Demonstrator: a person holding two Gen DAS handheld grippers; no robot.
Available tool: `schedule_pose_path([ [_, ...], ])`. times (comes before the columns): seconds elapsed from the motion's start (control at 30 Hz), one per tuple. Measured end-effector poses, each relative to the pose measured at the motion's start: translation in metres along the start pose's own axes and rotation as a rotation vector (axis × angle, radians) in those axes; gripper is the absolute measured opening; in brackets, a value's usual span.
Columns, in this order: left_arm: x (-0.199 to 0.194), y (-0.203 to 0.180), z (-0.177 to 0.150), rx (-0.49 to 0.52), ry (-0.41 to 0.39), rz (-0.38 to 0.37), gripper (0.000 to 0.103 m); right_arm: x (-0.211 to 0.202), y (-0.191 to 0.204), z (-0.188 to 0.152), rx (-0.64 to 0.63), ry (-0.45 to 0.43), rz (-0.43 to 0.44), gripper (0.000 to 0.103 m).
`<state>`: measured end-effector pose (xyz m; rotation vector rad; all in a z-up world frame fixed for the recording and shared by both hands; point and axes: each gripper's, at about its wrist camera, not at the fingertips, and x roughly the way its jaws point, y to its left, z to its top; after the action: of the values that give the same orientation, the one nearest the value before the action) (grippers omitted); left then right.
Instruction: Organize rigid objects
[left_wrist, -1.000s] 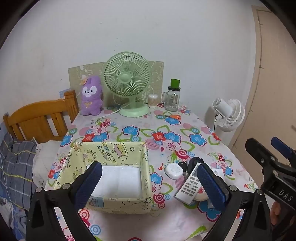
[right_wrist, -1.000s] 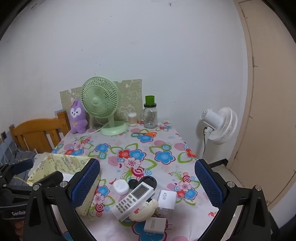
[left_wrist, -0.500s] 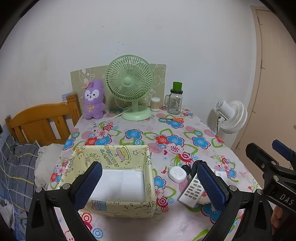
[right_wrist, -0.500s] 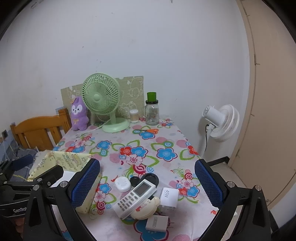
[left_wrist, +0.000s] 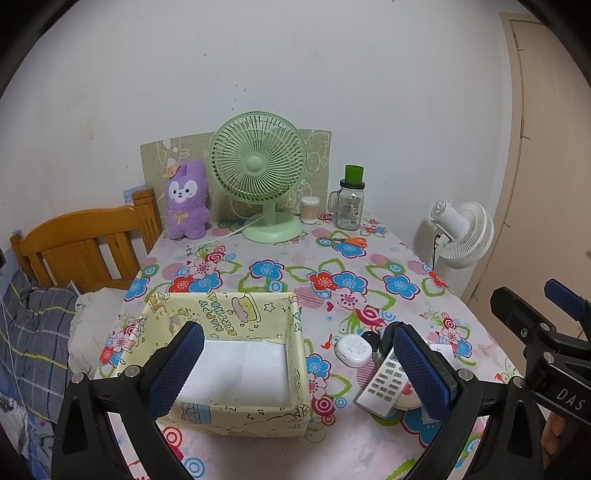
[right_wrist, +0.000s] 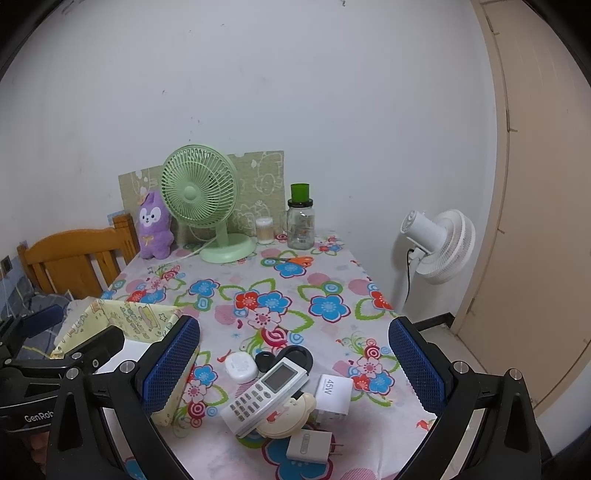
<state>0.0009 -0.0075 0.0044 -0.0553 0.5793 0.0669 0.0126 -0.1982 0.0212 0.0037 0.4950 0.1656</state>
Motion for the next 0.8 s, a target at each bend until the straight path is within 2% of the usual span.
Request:
schedule_pose_path([
  [0.8,-0.0003,-0.0027,-0.0019,-0.006,-0.009,0.009,0.103,0.0003,0.0006,0.0022,0.0,0.004,0.0,0.103],
])
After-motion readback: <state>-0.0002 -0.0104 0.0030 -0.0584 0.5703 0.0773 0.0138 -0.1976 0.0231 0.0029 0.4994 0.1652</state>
